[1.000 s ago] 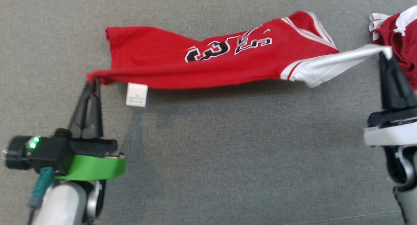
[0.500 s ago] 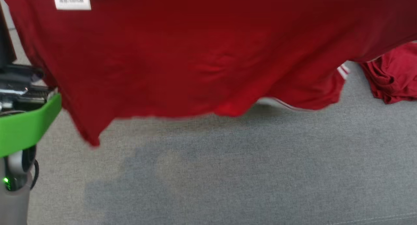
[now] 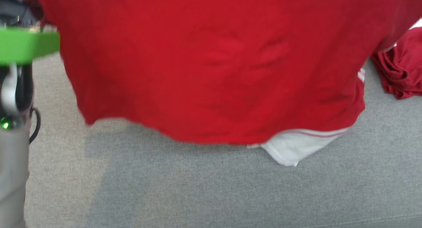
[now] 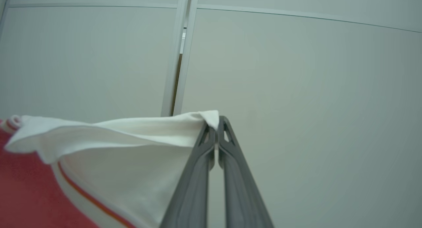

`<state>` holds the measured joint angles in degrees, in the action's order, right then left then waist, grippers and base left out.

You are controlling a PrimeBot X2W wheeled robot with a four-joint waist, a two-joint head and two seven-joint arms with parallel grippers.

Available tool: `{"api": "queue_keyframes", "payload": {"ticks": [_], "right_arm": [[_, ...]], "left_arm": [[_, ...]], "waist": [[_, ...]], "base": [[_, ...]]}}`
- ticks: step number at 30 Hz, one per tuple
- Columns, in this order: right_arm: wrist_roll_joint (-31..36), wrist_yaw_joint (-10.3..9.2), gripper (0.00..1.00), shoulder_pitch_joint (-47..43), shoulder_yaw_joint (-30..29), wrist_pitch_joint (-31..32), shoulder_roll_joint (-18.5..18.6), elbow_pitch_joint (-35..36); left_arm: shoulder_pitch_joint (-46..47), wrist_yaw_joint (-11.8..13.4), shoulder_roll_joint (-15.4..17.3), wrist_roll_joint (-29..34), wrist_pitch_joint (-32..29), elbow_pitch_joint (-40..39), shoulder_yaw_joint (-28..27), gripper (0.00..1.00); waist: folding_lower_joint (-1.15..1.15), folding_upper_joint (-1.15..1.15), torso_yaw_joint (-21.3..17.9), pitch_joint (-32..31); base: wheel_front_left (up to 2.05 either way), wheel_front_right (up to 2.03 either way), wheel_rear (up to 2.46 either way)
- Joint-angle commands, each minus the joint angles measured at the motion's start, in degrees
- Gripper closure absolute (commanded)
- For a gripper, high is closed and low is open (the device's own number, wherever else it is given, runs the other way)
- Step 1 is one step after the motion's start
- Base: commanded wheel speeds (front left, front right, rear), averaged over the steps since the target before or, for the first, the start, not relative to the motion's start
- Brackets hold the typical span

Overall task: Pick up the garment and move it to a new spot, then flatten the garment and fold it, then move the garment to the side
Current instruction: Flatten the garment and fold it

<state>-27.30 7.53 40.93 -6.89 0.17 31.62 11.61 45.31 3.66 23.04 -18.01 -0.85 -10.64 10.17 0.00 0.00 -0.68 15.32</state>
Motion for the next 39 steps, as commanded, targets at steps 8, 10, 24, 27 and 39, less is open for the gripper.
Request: {"api": "queue_keyframes", "payload": {"ticks": [8, 10, 24, 27, 39], "right_arm": [[-1.9, -0.08, 1.0, 20.4, 8.6, -2.7, -1.8, -15.7], [-2.1, -0.08, 1.0, 25.1, 10.4, -4.0, -3.0, -19.9], [-5.5, -0.07, 1.0, 28.0, 23.9, -11.6, -14.1, -53.3], [-7.4, -0.07, 1.0, 23.7, 26.5, -13.1, -16.1, -57.9], [-15.4, -0.06, 1.0, -1.6, 25.6, -15.3, -17.1, -48.7]], "left_arm": [[19.4, -3.9, -4.9, -2.0, 3.2, 24.4, 2.3, 1.0], [23.3, -4.5, -5.5, -2.0, 4.7, 29.8, 2.2, 1.0], [22.6, -8.6, -12.6, -8.8, 12.9, 68.0, 0.9, 1.0], [18.9, -9.3, -14.2, -10.3, 14.1, 74.2, 0.3, 1.0], [1.0, -10.8, -14.3, -13.1, 16.1, 69.5, -6.5, 1.0]], "waist": [[0.0, 0.0, 0.0, 6.3], [0.0, 0.0, 0.0, 6.6], [0.0, 0.0, -0.1, 9.5], [0.0, 0.0, 0.0, 9.7], [0.0, 0.0, -0.8, 7.6]], "base": [[0.0, 0.0, 0.0], [0.0, 0.0, 0.0], [0.0, 0.0, 0.0], [0.0, 0.0, 0.0], [0.0, 0.0, 0.0]]}}
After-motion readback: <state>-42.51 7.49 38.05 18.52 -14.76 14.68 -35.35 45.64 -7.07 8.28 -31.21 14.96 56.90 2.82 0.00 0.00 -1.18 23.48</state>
